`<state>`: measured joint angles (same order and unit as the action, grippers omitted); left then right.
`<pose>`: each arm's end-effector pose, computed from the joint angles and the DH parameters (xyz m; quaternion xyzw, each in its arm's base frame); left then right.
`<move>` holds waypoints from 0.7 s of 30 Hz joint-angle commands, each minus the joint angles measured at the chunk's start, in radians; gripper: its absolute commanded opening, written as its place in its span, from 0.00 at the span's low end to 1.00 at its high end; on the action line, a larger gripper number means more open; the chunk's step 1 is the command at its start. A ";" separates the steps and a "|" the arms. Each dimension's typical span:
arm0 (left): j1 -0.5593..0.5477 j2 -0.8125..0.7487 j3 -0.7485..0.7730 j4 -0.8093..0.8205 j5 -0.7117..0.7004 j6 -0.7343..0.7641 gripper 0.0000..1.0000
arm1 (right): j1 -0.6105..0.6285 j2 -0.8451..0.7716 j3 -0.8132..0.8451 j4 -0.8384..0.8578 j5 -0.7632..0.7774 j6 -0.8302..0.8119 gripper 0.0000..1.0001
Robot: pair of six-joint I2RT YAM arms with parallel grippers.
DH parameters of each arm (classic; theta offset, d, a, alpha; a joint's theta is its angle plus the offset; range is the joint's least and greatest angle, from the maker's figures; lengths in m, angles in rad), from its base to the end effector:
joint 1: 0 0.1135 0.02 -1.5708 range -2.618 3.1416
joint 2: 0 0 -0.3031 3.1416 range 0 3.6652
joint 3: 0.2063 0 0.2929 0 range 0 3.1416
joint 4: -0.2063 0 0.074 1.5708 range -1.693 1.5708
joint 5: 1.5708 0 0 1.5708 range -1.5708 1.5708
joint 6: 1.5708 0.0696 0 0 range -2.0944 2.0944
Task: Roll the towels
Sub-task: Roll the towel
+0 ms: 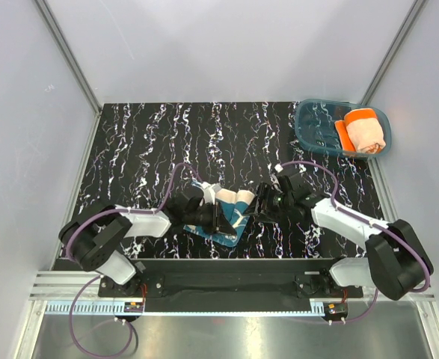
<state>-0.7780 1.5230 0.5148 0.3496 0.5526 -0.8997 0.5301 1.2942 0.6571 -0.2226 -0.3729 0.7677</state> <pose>0.1984 -0.2468 0.1242 0.0674 0.8694 -0.4789 0.1010 0.2408 0.1705 0.1776 0.0451 0.9224 0.3452 0.1675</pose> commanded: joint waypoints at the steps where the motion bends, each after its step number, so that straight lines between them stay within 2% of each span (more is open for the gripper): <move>1: 0.023 0.048 -0.057 0.202 0.135 -0.129 0.05 | 0.007 0.014 -0.030 0.212 -0.077 0.041 0.66; 4: 0.036 0.075 -0.087 0.298 0.158 -0.176 0.05 | 0.005 0.051 -0.048 0.270 -0.083 0.047 0.67; 10: 0.059 0.078 -0.113 0.315 0.158 -0.194 0.05 | 0.014 0.108 -0.085 0.376 -0.107 0.079 0.67; 21: 0.123 0.120 -0.167 0.379 0.162 -0.255 0.04 | 0.027 0.056 -0.129 0.384 -0.075 0.094 0.69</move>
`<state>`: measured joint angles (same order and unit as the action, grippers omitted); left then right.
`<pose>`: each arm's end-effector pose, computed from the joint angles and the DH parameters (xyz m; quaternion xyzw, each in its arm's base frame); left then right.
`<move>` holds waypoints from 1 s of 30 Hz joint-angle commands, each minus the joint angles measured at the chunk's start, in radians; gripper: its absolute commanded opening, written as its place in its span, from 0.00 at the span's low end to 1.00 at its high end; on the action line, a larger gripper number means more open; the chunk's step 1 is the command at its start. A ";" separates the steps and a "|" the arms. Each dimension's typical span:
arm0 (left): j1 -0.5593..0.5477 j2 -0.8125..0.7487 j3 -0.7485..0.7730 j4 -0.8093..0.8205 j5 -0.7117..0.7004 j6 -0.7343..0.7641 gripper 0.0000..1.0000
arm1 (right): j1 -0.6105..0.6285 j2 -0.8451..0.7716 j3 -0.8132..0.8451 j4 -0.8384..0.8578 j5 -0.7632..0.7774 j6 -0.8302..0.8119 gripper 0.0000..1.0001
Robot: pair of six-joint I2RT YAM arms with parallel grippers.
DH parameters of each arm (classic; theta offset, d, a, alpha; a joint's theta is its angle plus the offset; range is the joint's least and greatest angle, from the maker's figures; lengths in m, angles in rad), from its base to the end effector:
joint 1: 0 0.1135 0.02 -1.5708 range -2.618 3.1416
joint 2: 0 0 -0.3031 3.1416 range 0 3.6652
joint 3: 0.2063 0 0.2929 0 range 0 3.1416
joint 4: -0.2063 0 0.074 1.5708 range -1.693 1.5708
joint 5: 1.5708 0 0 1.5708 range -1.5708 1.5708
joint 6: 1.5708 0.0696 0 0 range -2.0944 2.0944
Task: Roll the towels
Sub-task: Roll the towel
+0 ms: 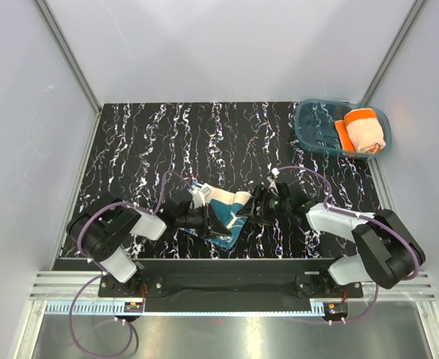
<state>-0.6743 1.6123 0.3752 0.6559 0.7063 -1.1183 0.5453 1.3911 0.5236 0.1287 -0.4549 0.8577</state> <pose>0.1978 -0.2159 0.0954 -0.0216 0.8416 -0.5381 0.0405 0.2389 0.1807 0.1399 0.0486 0.8945 0.4116 0.1676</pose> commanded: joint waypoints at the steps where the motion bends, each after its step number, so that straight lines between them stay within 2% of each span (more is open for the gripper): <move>1: 0.021 0.037 -0.032 0.086 0.010 -0.044 0.04 | 0.012 -0.044 0.004 0.025 0.009 0.006 0.71; 3: 0.022 0.054 -0.042 0.122 0.019 -0.054 0.04 | 0.016 -0.047 0.004 0.028 0.013 0.006 0.78; 5: 0.024 0.064 -0.048 0.145 0.021 -0.061 0.04 | 0.021 -0.040 0.004 0.038 0.022 0.006 0.79; 9: 0.027 0.063 -0.050 0.154 0.019 -0.066 0.04 | 0.036 0.011 0.004 0.090 0.016 0.012 0.77; 11: 0.028 0.054 -0.047 0.137 0.013 -0.061 0.04 | 0.047 0.065 0.001 0.136 0.009 0.020 0.73; 16: 0.035 0.051 -0.036 0.106 0.013 -0.054 0.03 | 0.068 0.167 -0.027 0.282 -0.007 0.049 0.58; 17: 0.036 0.044 -0.036 0.100 0.010 -0.052 0.04 | 0.073 0.183 -0.028 0.296 -0.014 0.055 0.46; 21: 0.036 0.017 -0.030 0.027 -0.021 0.001 0.05 | 0.085 0.235 -0.014 0.327 -0.028 0.063 0.28; 22: 0.036 0.009 -0.025 -0.031 -0.030 0.017 0.05 | 0.088 0.236 -0.004 0.312 -0.027 0.061 0.26; 24: 0.036 -0.024 -0.009 -0.112 -0.070 0.082 0.11 | 0.090 0.233 0.021 0.244 0.007 0.052 0.20; 25: 0.036 -0.040 0.002 -0.213 -0.089 0.109 0.13 | 0.093 0.232 0.044 0.180 0.018 0.041 0.20; 28: 0.036 -0.112 0.047 -0.423 -0.188 0.215 0.30 | 0.097 0.218 0.076 0.057 0.053 0.024 0.17; 30: 0.036 -0.158 0.076 -0.502 -0.246 0.271 0.38 | 0.105 0.209 0.108 -0.001 0.084 0.006 0.14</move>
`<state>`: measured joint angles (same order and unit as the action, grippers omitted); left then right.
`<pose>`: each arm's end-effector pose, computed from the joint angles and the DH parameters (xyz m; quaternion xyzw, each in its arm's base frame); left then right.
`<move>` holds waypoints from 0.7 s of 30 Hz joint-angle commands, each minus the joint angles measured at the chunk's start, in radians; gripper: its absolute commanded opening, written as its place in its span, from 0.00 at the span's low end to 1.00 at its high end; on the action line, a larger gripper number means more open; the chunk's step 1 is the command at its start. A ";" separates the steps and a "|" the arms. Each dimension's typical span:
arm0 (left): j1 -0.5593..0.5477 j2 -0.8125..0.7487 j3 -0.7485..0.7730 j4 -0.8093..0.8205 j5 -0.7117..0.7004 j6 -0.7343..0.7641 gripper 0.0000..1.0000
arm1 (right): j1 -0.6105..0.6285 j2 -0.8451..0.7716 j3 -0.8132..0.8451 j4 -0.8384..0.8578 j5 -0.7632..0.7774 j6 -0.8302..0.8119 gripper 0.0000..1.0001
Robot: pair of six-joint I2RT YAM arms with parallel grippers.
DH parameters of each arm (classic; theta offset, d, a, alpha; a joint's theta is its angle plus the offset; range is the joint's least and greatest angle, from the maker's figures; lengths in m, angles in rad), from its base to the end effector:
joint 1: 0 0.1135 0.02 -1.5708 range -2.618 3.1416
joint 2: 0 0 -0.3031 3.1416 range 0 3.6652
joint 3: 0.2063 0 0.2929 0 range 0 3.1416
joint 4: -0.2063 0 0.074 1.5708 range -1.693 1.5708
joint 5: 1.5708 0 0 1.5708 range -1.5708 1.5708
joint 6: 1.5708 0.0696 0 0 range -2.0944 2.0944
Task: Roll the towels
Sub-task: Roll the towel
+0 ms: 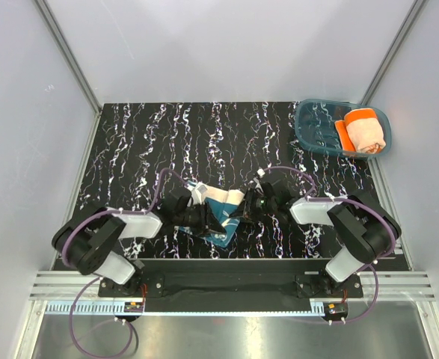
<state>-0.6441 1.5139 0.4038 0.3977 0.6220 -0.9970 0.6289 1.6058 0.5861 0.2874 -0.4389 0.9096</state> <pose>0.2018 -0.2022 0.1006 -0.0266 0.8746 -0.4795 0.0666 0.2525 0.2202 0.1120 0.0370 0.8951 0.4192 0.1471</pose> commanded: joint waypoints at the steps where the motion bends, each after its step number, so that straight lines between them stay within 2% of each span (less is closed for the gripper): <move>1: 0.004 -0.072 0.055 -0.296 -0.172 0.164 0.40 | 0.028 -0.010 0.067 -0.215 0.080 -0.051 0.10; 4: 0.006 -0.103 0.085 -0.379 -0.205 0.202 0.49 | 0.046 -0.018 0.112 -0.321 0.123 -0.067 0.04; 10: -0.003 -0.198 0.164 -0.575 -0.346 0.273 0.64 | 0.086 -0.014 0.191 -0.470 0.175 -0.095 0.01; 15: -0.026 -0.268 0.233 -0.733 -0.511 0.343 0.68 | 0.095 -0.014 0.225 -0.548 0.198 -0.107 0.01; 19: -0.096 -0.308 0.288 -0.805 -0.619 0.376 0.68 | 0.100 0.002 0.257 -0.588 0.207 -0.112 0.01; 21: -0.140 -0.336 0.306 -0.836 -0.727 0.385 0.69 | 0.103 0.012 0.267 -0.603 0.213 -0.112 0.01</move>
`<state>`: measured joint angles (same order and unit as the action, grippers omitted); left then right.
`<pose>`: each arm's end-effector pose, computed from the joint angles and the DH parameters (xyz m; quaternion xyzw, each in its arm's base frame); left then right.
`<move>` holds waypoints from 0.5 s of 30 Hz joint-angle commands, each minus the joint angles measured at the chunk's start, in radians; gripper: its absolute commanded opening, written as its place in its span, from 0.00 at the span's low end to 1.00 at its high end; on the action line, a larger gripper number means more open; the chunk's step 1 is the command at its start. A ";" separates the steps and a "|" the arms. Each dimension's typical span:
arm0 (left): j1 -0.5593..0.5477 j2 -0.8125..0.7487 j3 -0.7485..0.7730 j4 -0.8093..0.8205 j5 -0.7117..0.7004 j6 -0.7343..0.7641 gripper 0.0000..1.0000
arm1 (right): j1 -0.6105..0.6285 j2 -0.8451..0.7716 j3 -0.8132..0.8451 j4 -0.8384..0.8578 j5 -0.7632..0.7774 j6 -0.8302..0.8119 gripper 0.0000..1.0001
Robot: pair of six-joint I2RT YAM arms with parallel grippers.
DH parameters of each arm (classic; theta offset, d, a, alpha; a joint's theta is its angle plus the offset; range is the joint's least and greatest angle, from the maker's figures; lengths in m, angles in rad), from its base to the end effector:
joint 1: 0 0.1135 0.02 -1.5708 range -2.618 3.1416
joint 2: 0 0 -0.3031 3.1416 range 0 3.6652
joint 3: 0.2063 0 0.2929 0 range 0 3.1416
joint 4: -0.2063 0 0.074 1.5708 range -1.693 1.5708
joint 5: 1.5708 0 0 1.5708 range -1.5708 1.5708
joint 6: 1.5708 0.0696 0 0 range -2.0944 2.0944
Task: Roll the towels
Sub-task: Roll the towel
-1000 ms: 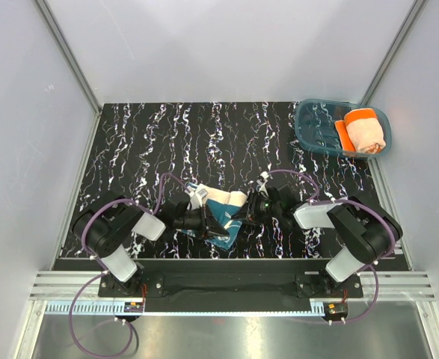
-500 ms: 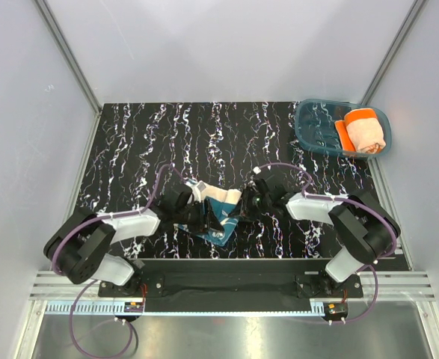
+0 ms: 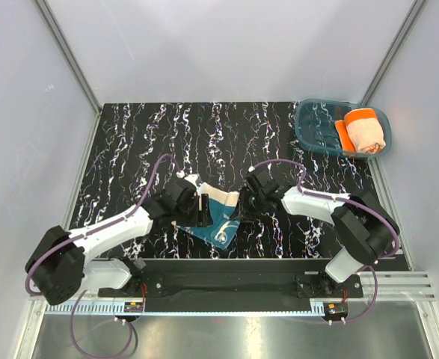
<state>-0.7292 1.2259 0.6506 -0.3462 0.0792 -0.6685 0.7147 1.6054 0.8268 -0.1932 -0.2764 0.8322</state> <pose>0.2032 -0.1889 0.1789 0.0414 0.9462 -0.2338 0.2199 0.2566 0.2478 0.1414 0.0150 0.9471 0.2983 0.1171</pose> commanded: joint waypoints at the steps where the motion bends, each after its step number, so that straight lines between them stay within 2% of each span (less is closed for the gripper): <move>1: -0.103 -0.063 0.079 -0.102 -0.252 0.058 0.69 | 0.017 0.014 0.032 -0.127 0.052 -0.035 0.01; 7: -0.295 -0.080 0.141 -0.140 -0.464 0.090 0.69 | 0.025 0.062 0.081 -0.163 0.052 -0.033 0.01; 15: -0.508 0.009 0.184 -0.125 -0.598 0.145 0.69 | 0.035 0.103 0.138 -0.235 0.069 -0.022 0.01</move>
<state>-1.1847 1.1946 0.7799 -0.4843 -0.4061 -0.5640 0.7307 1.6772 0.9470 -0.3420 -0.2638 0.8230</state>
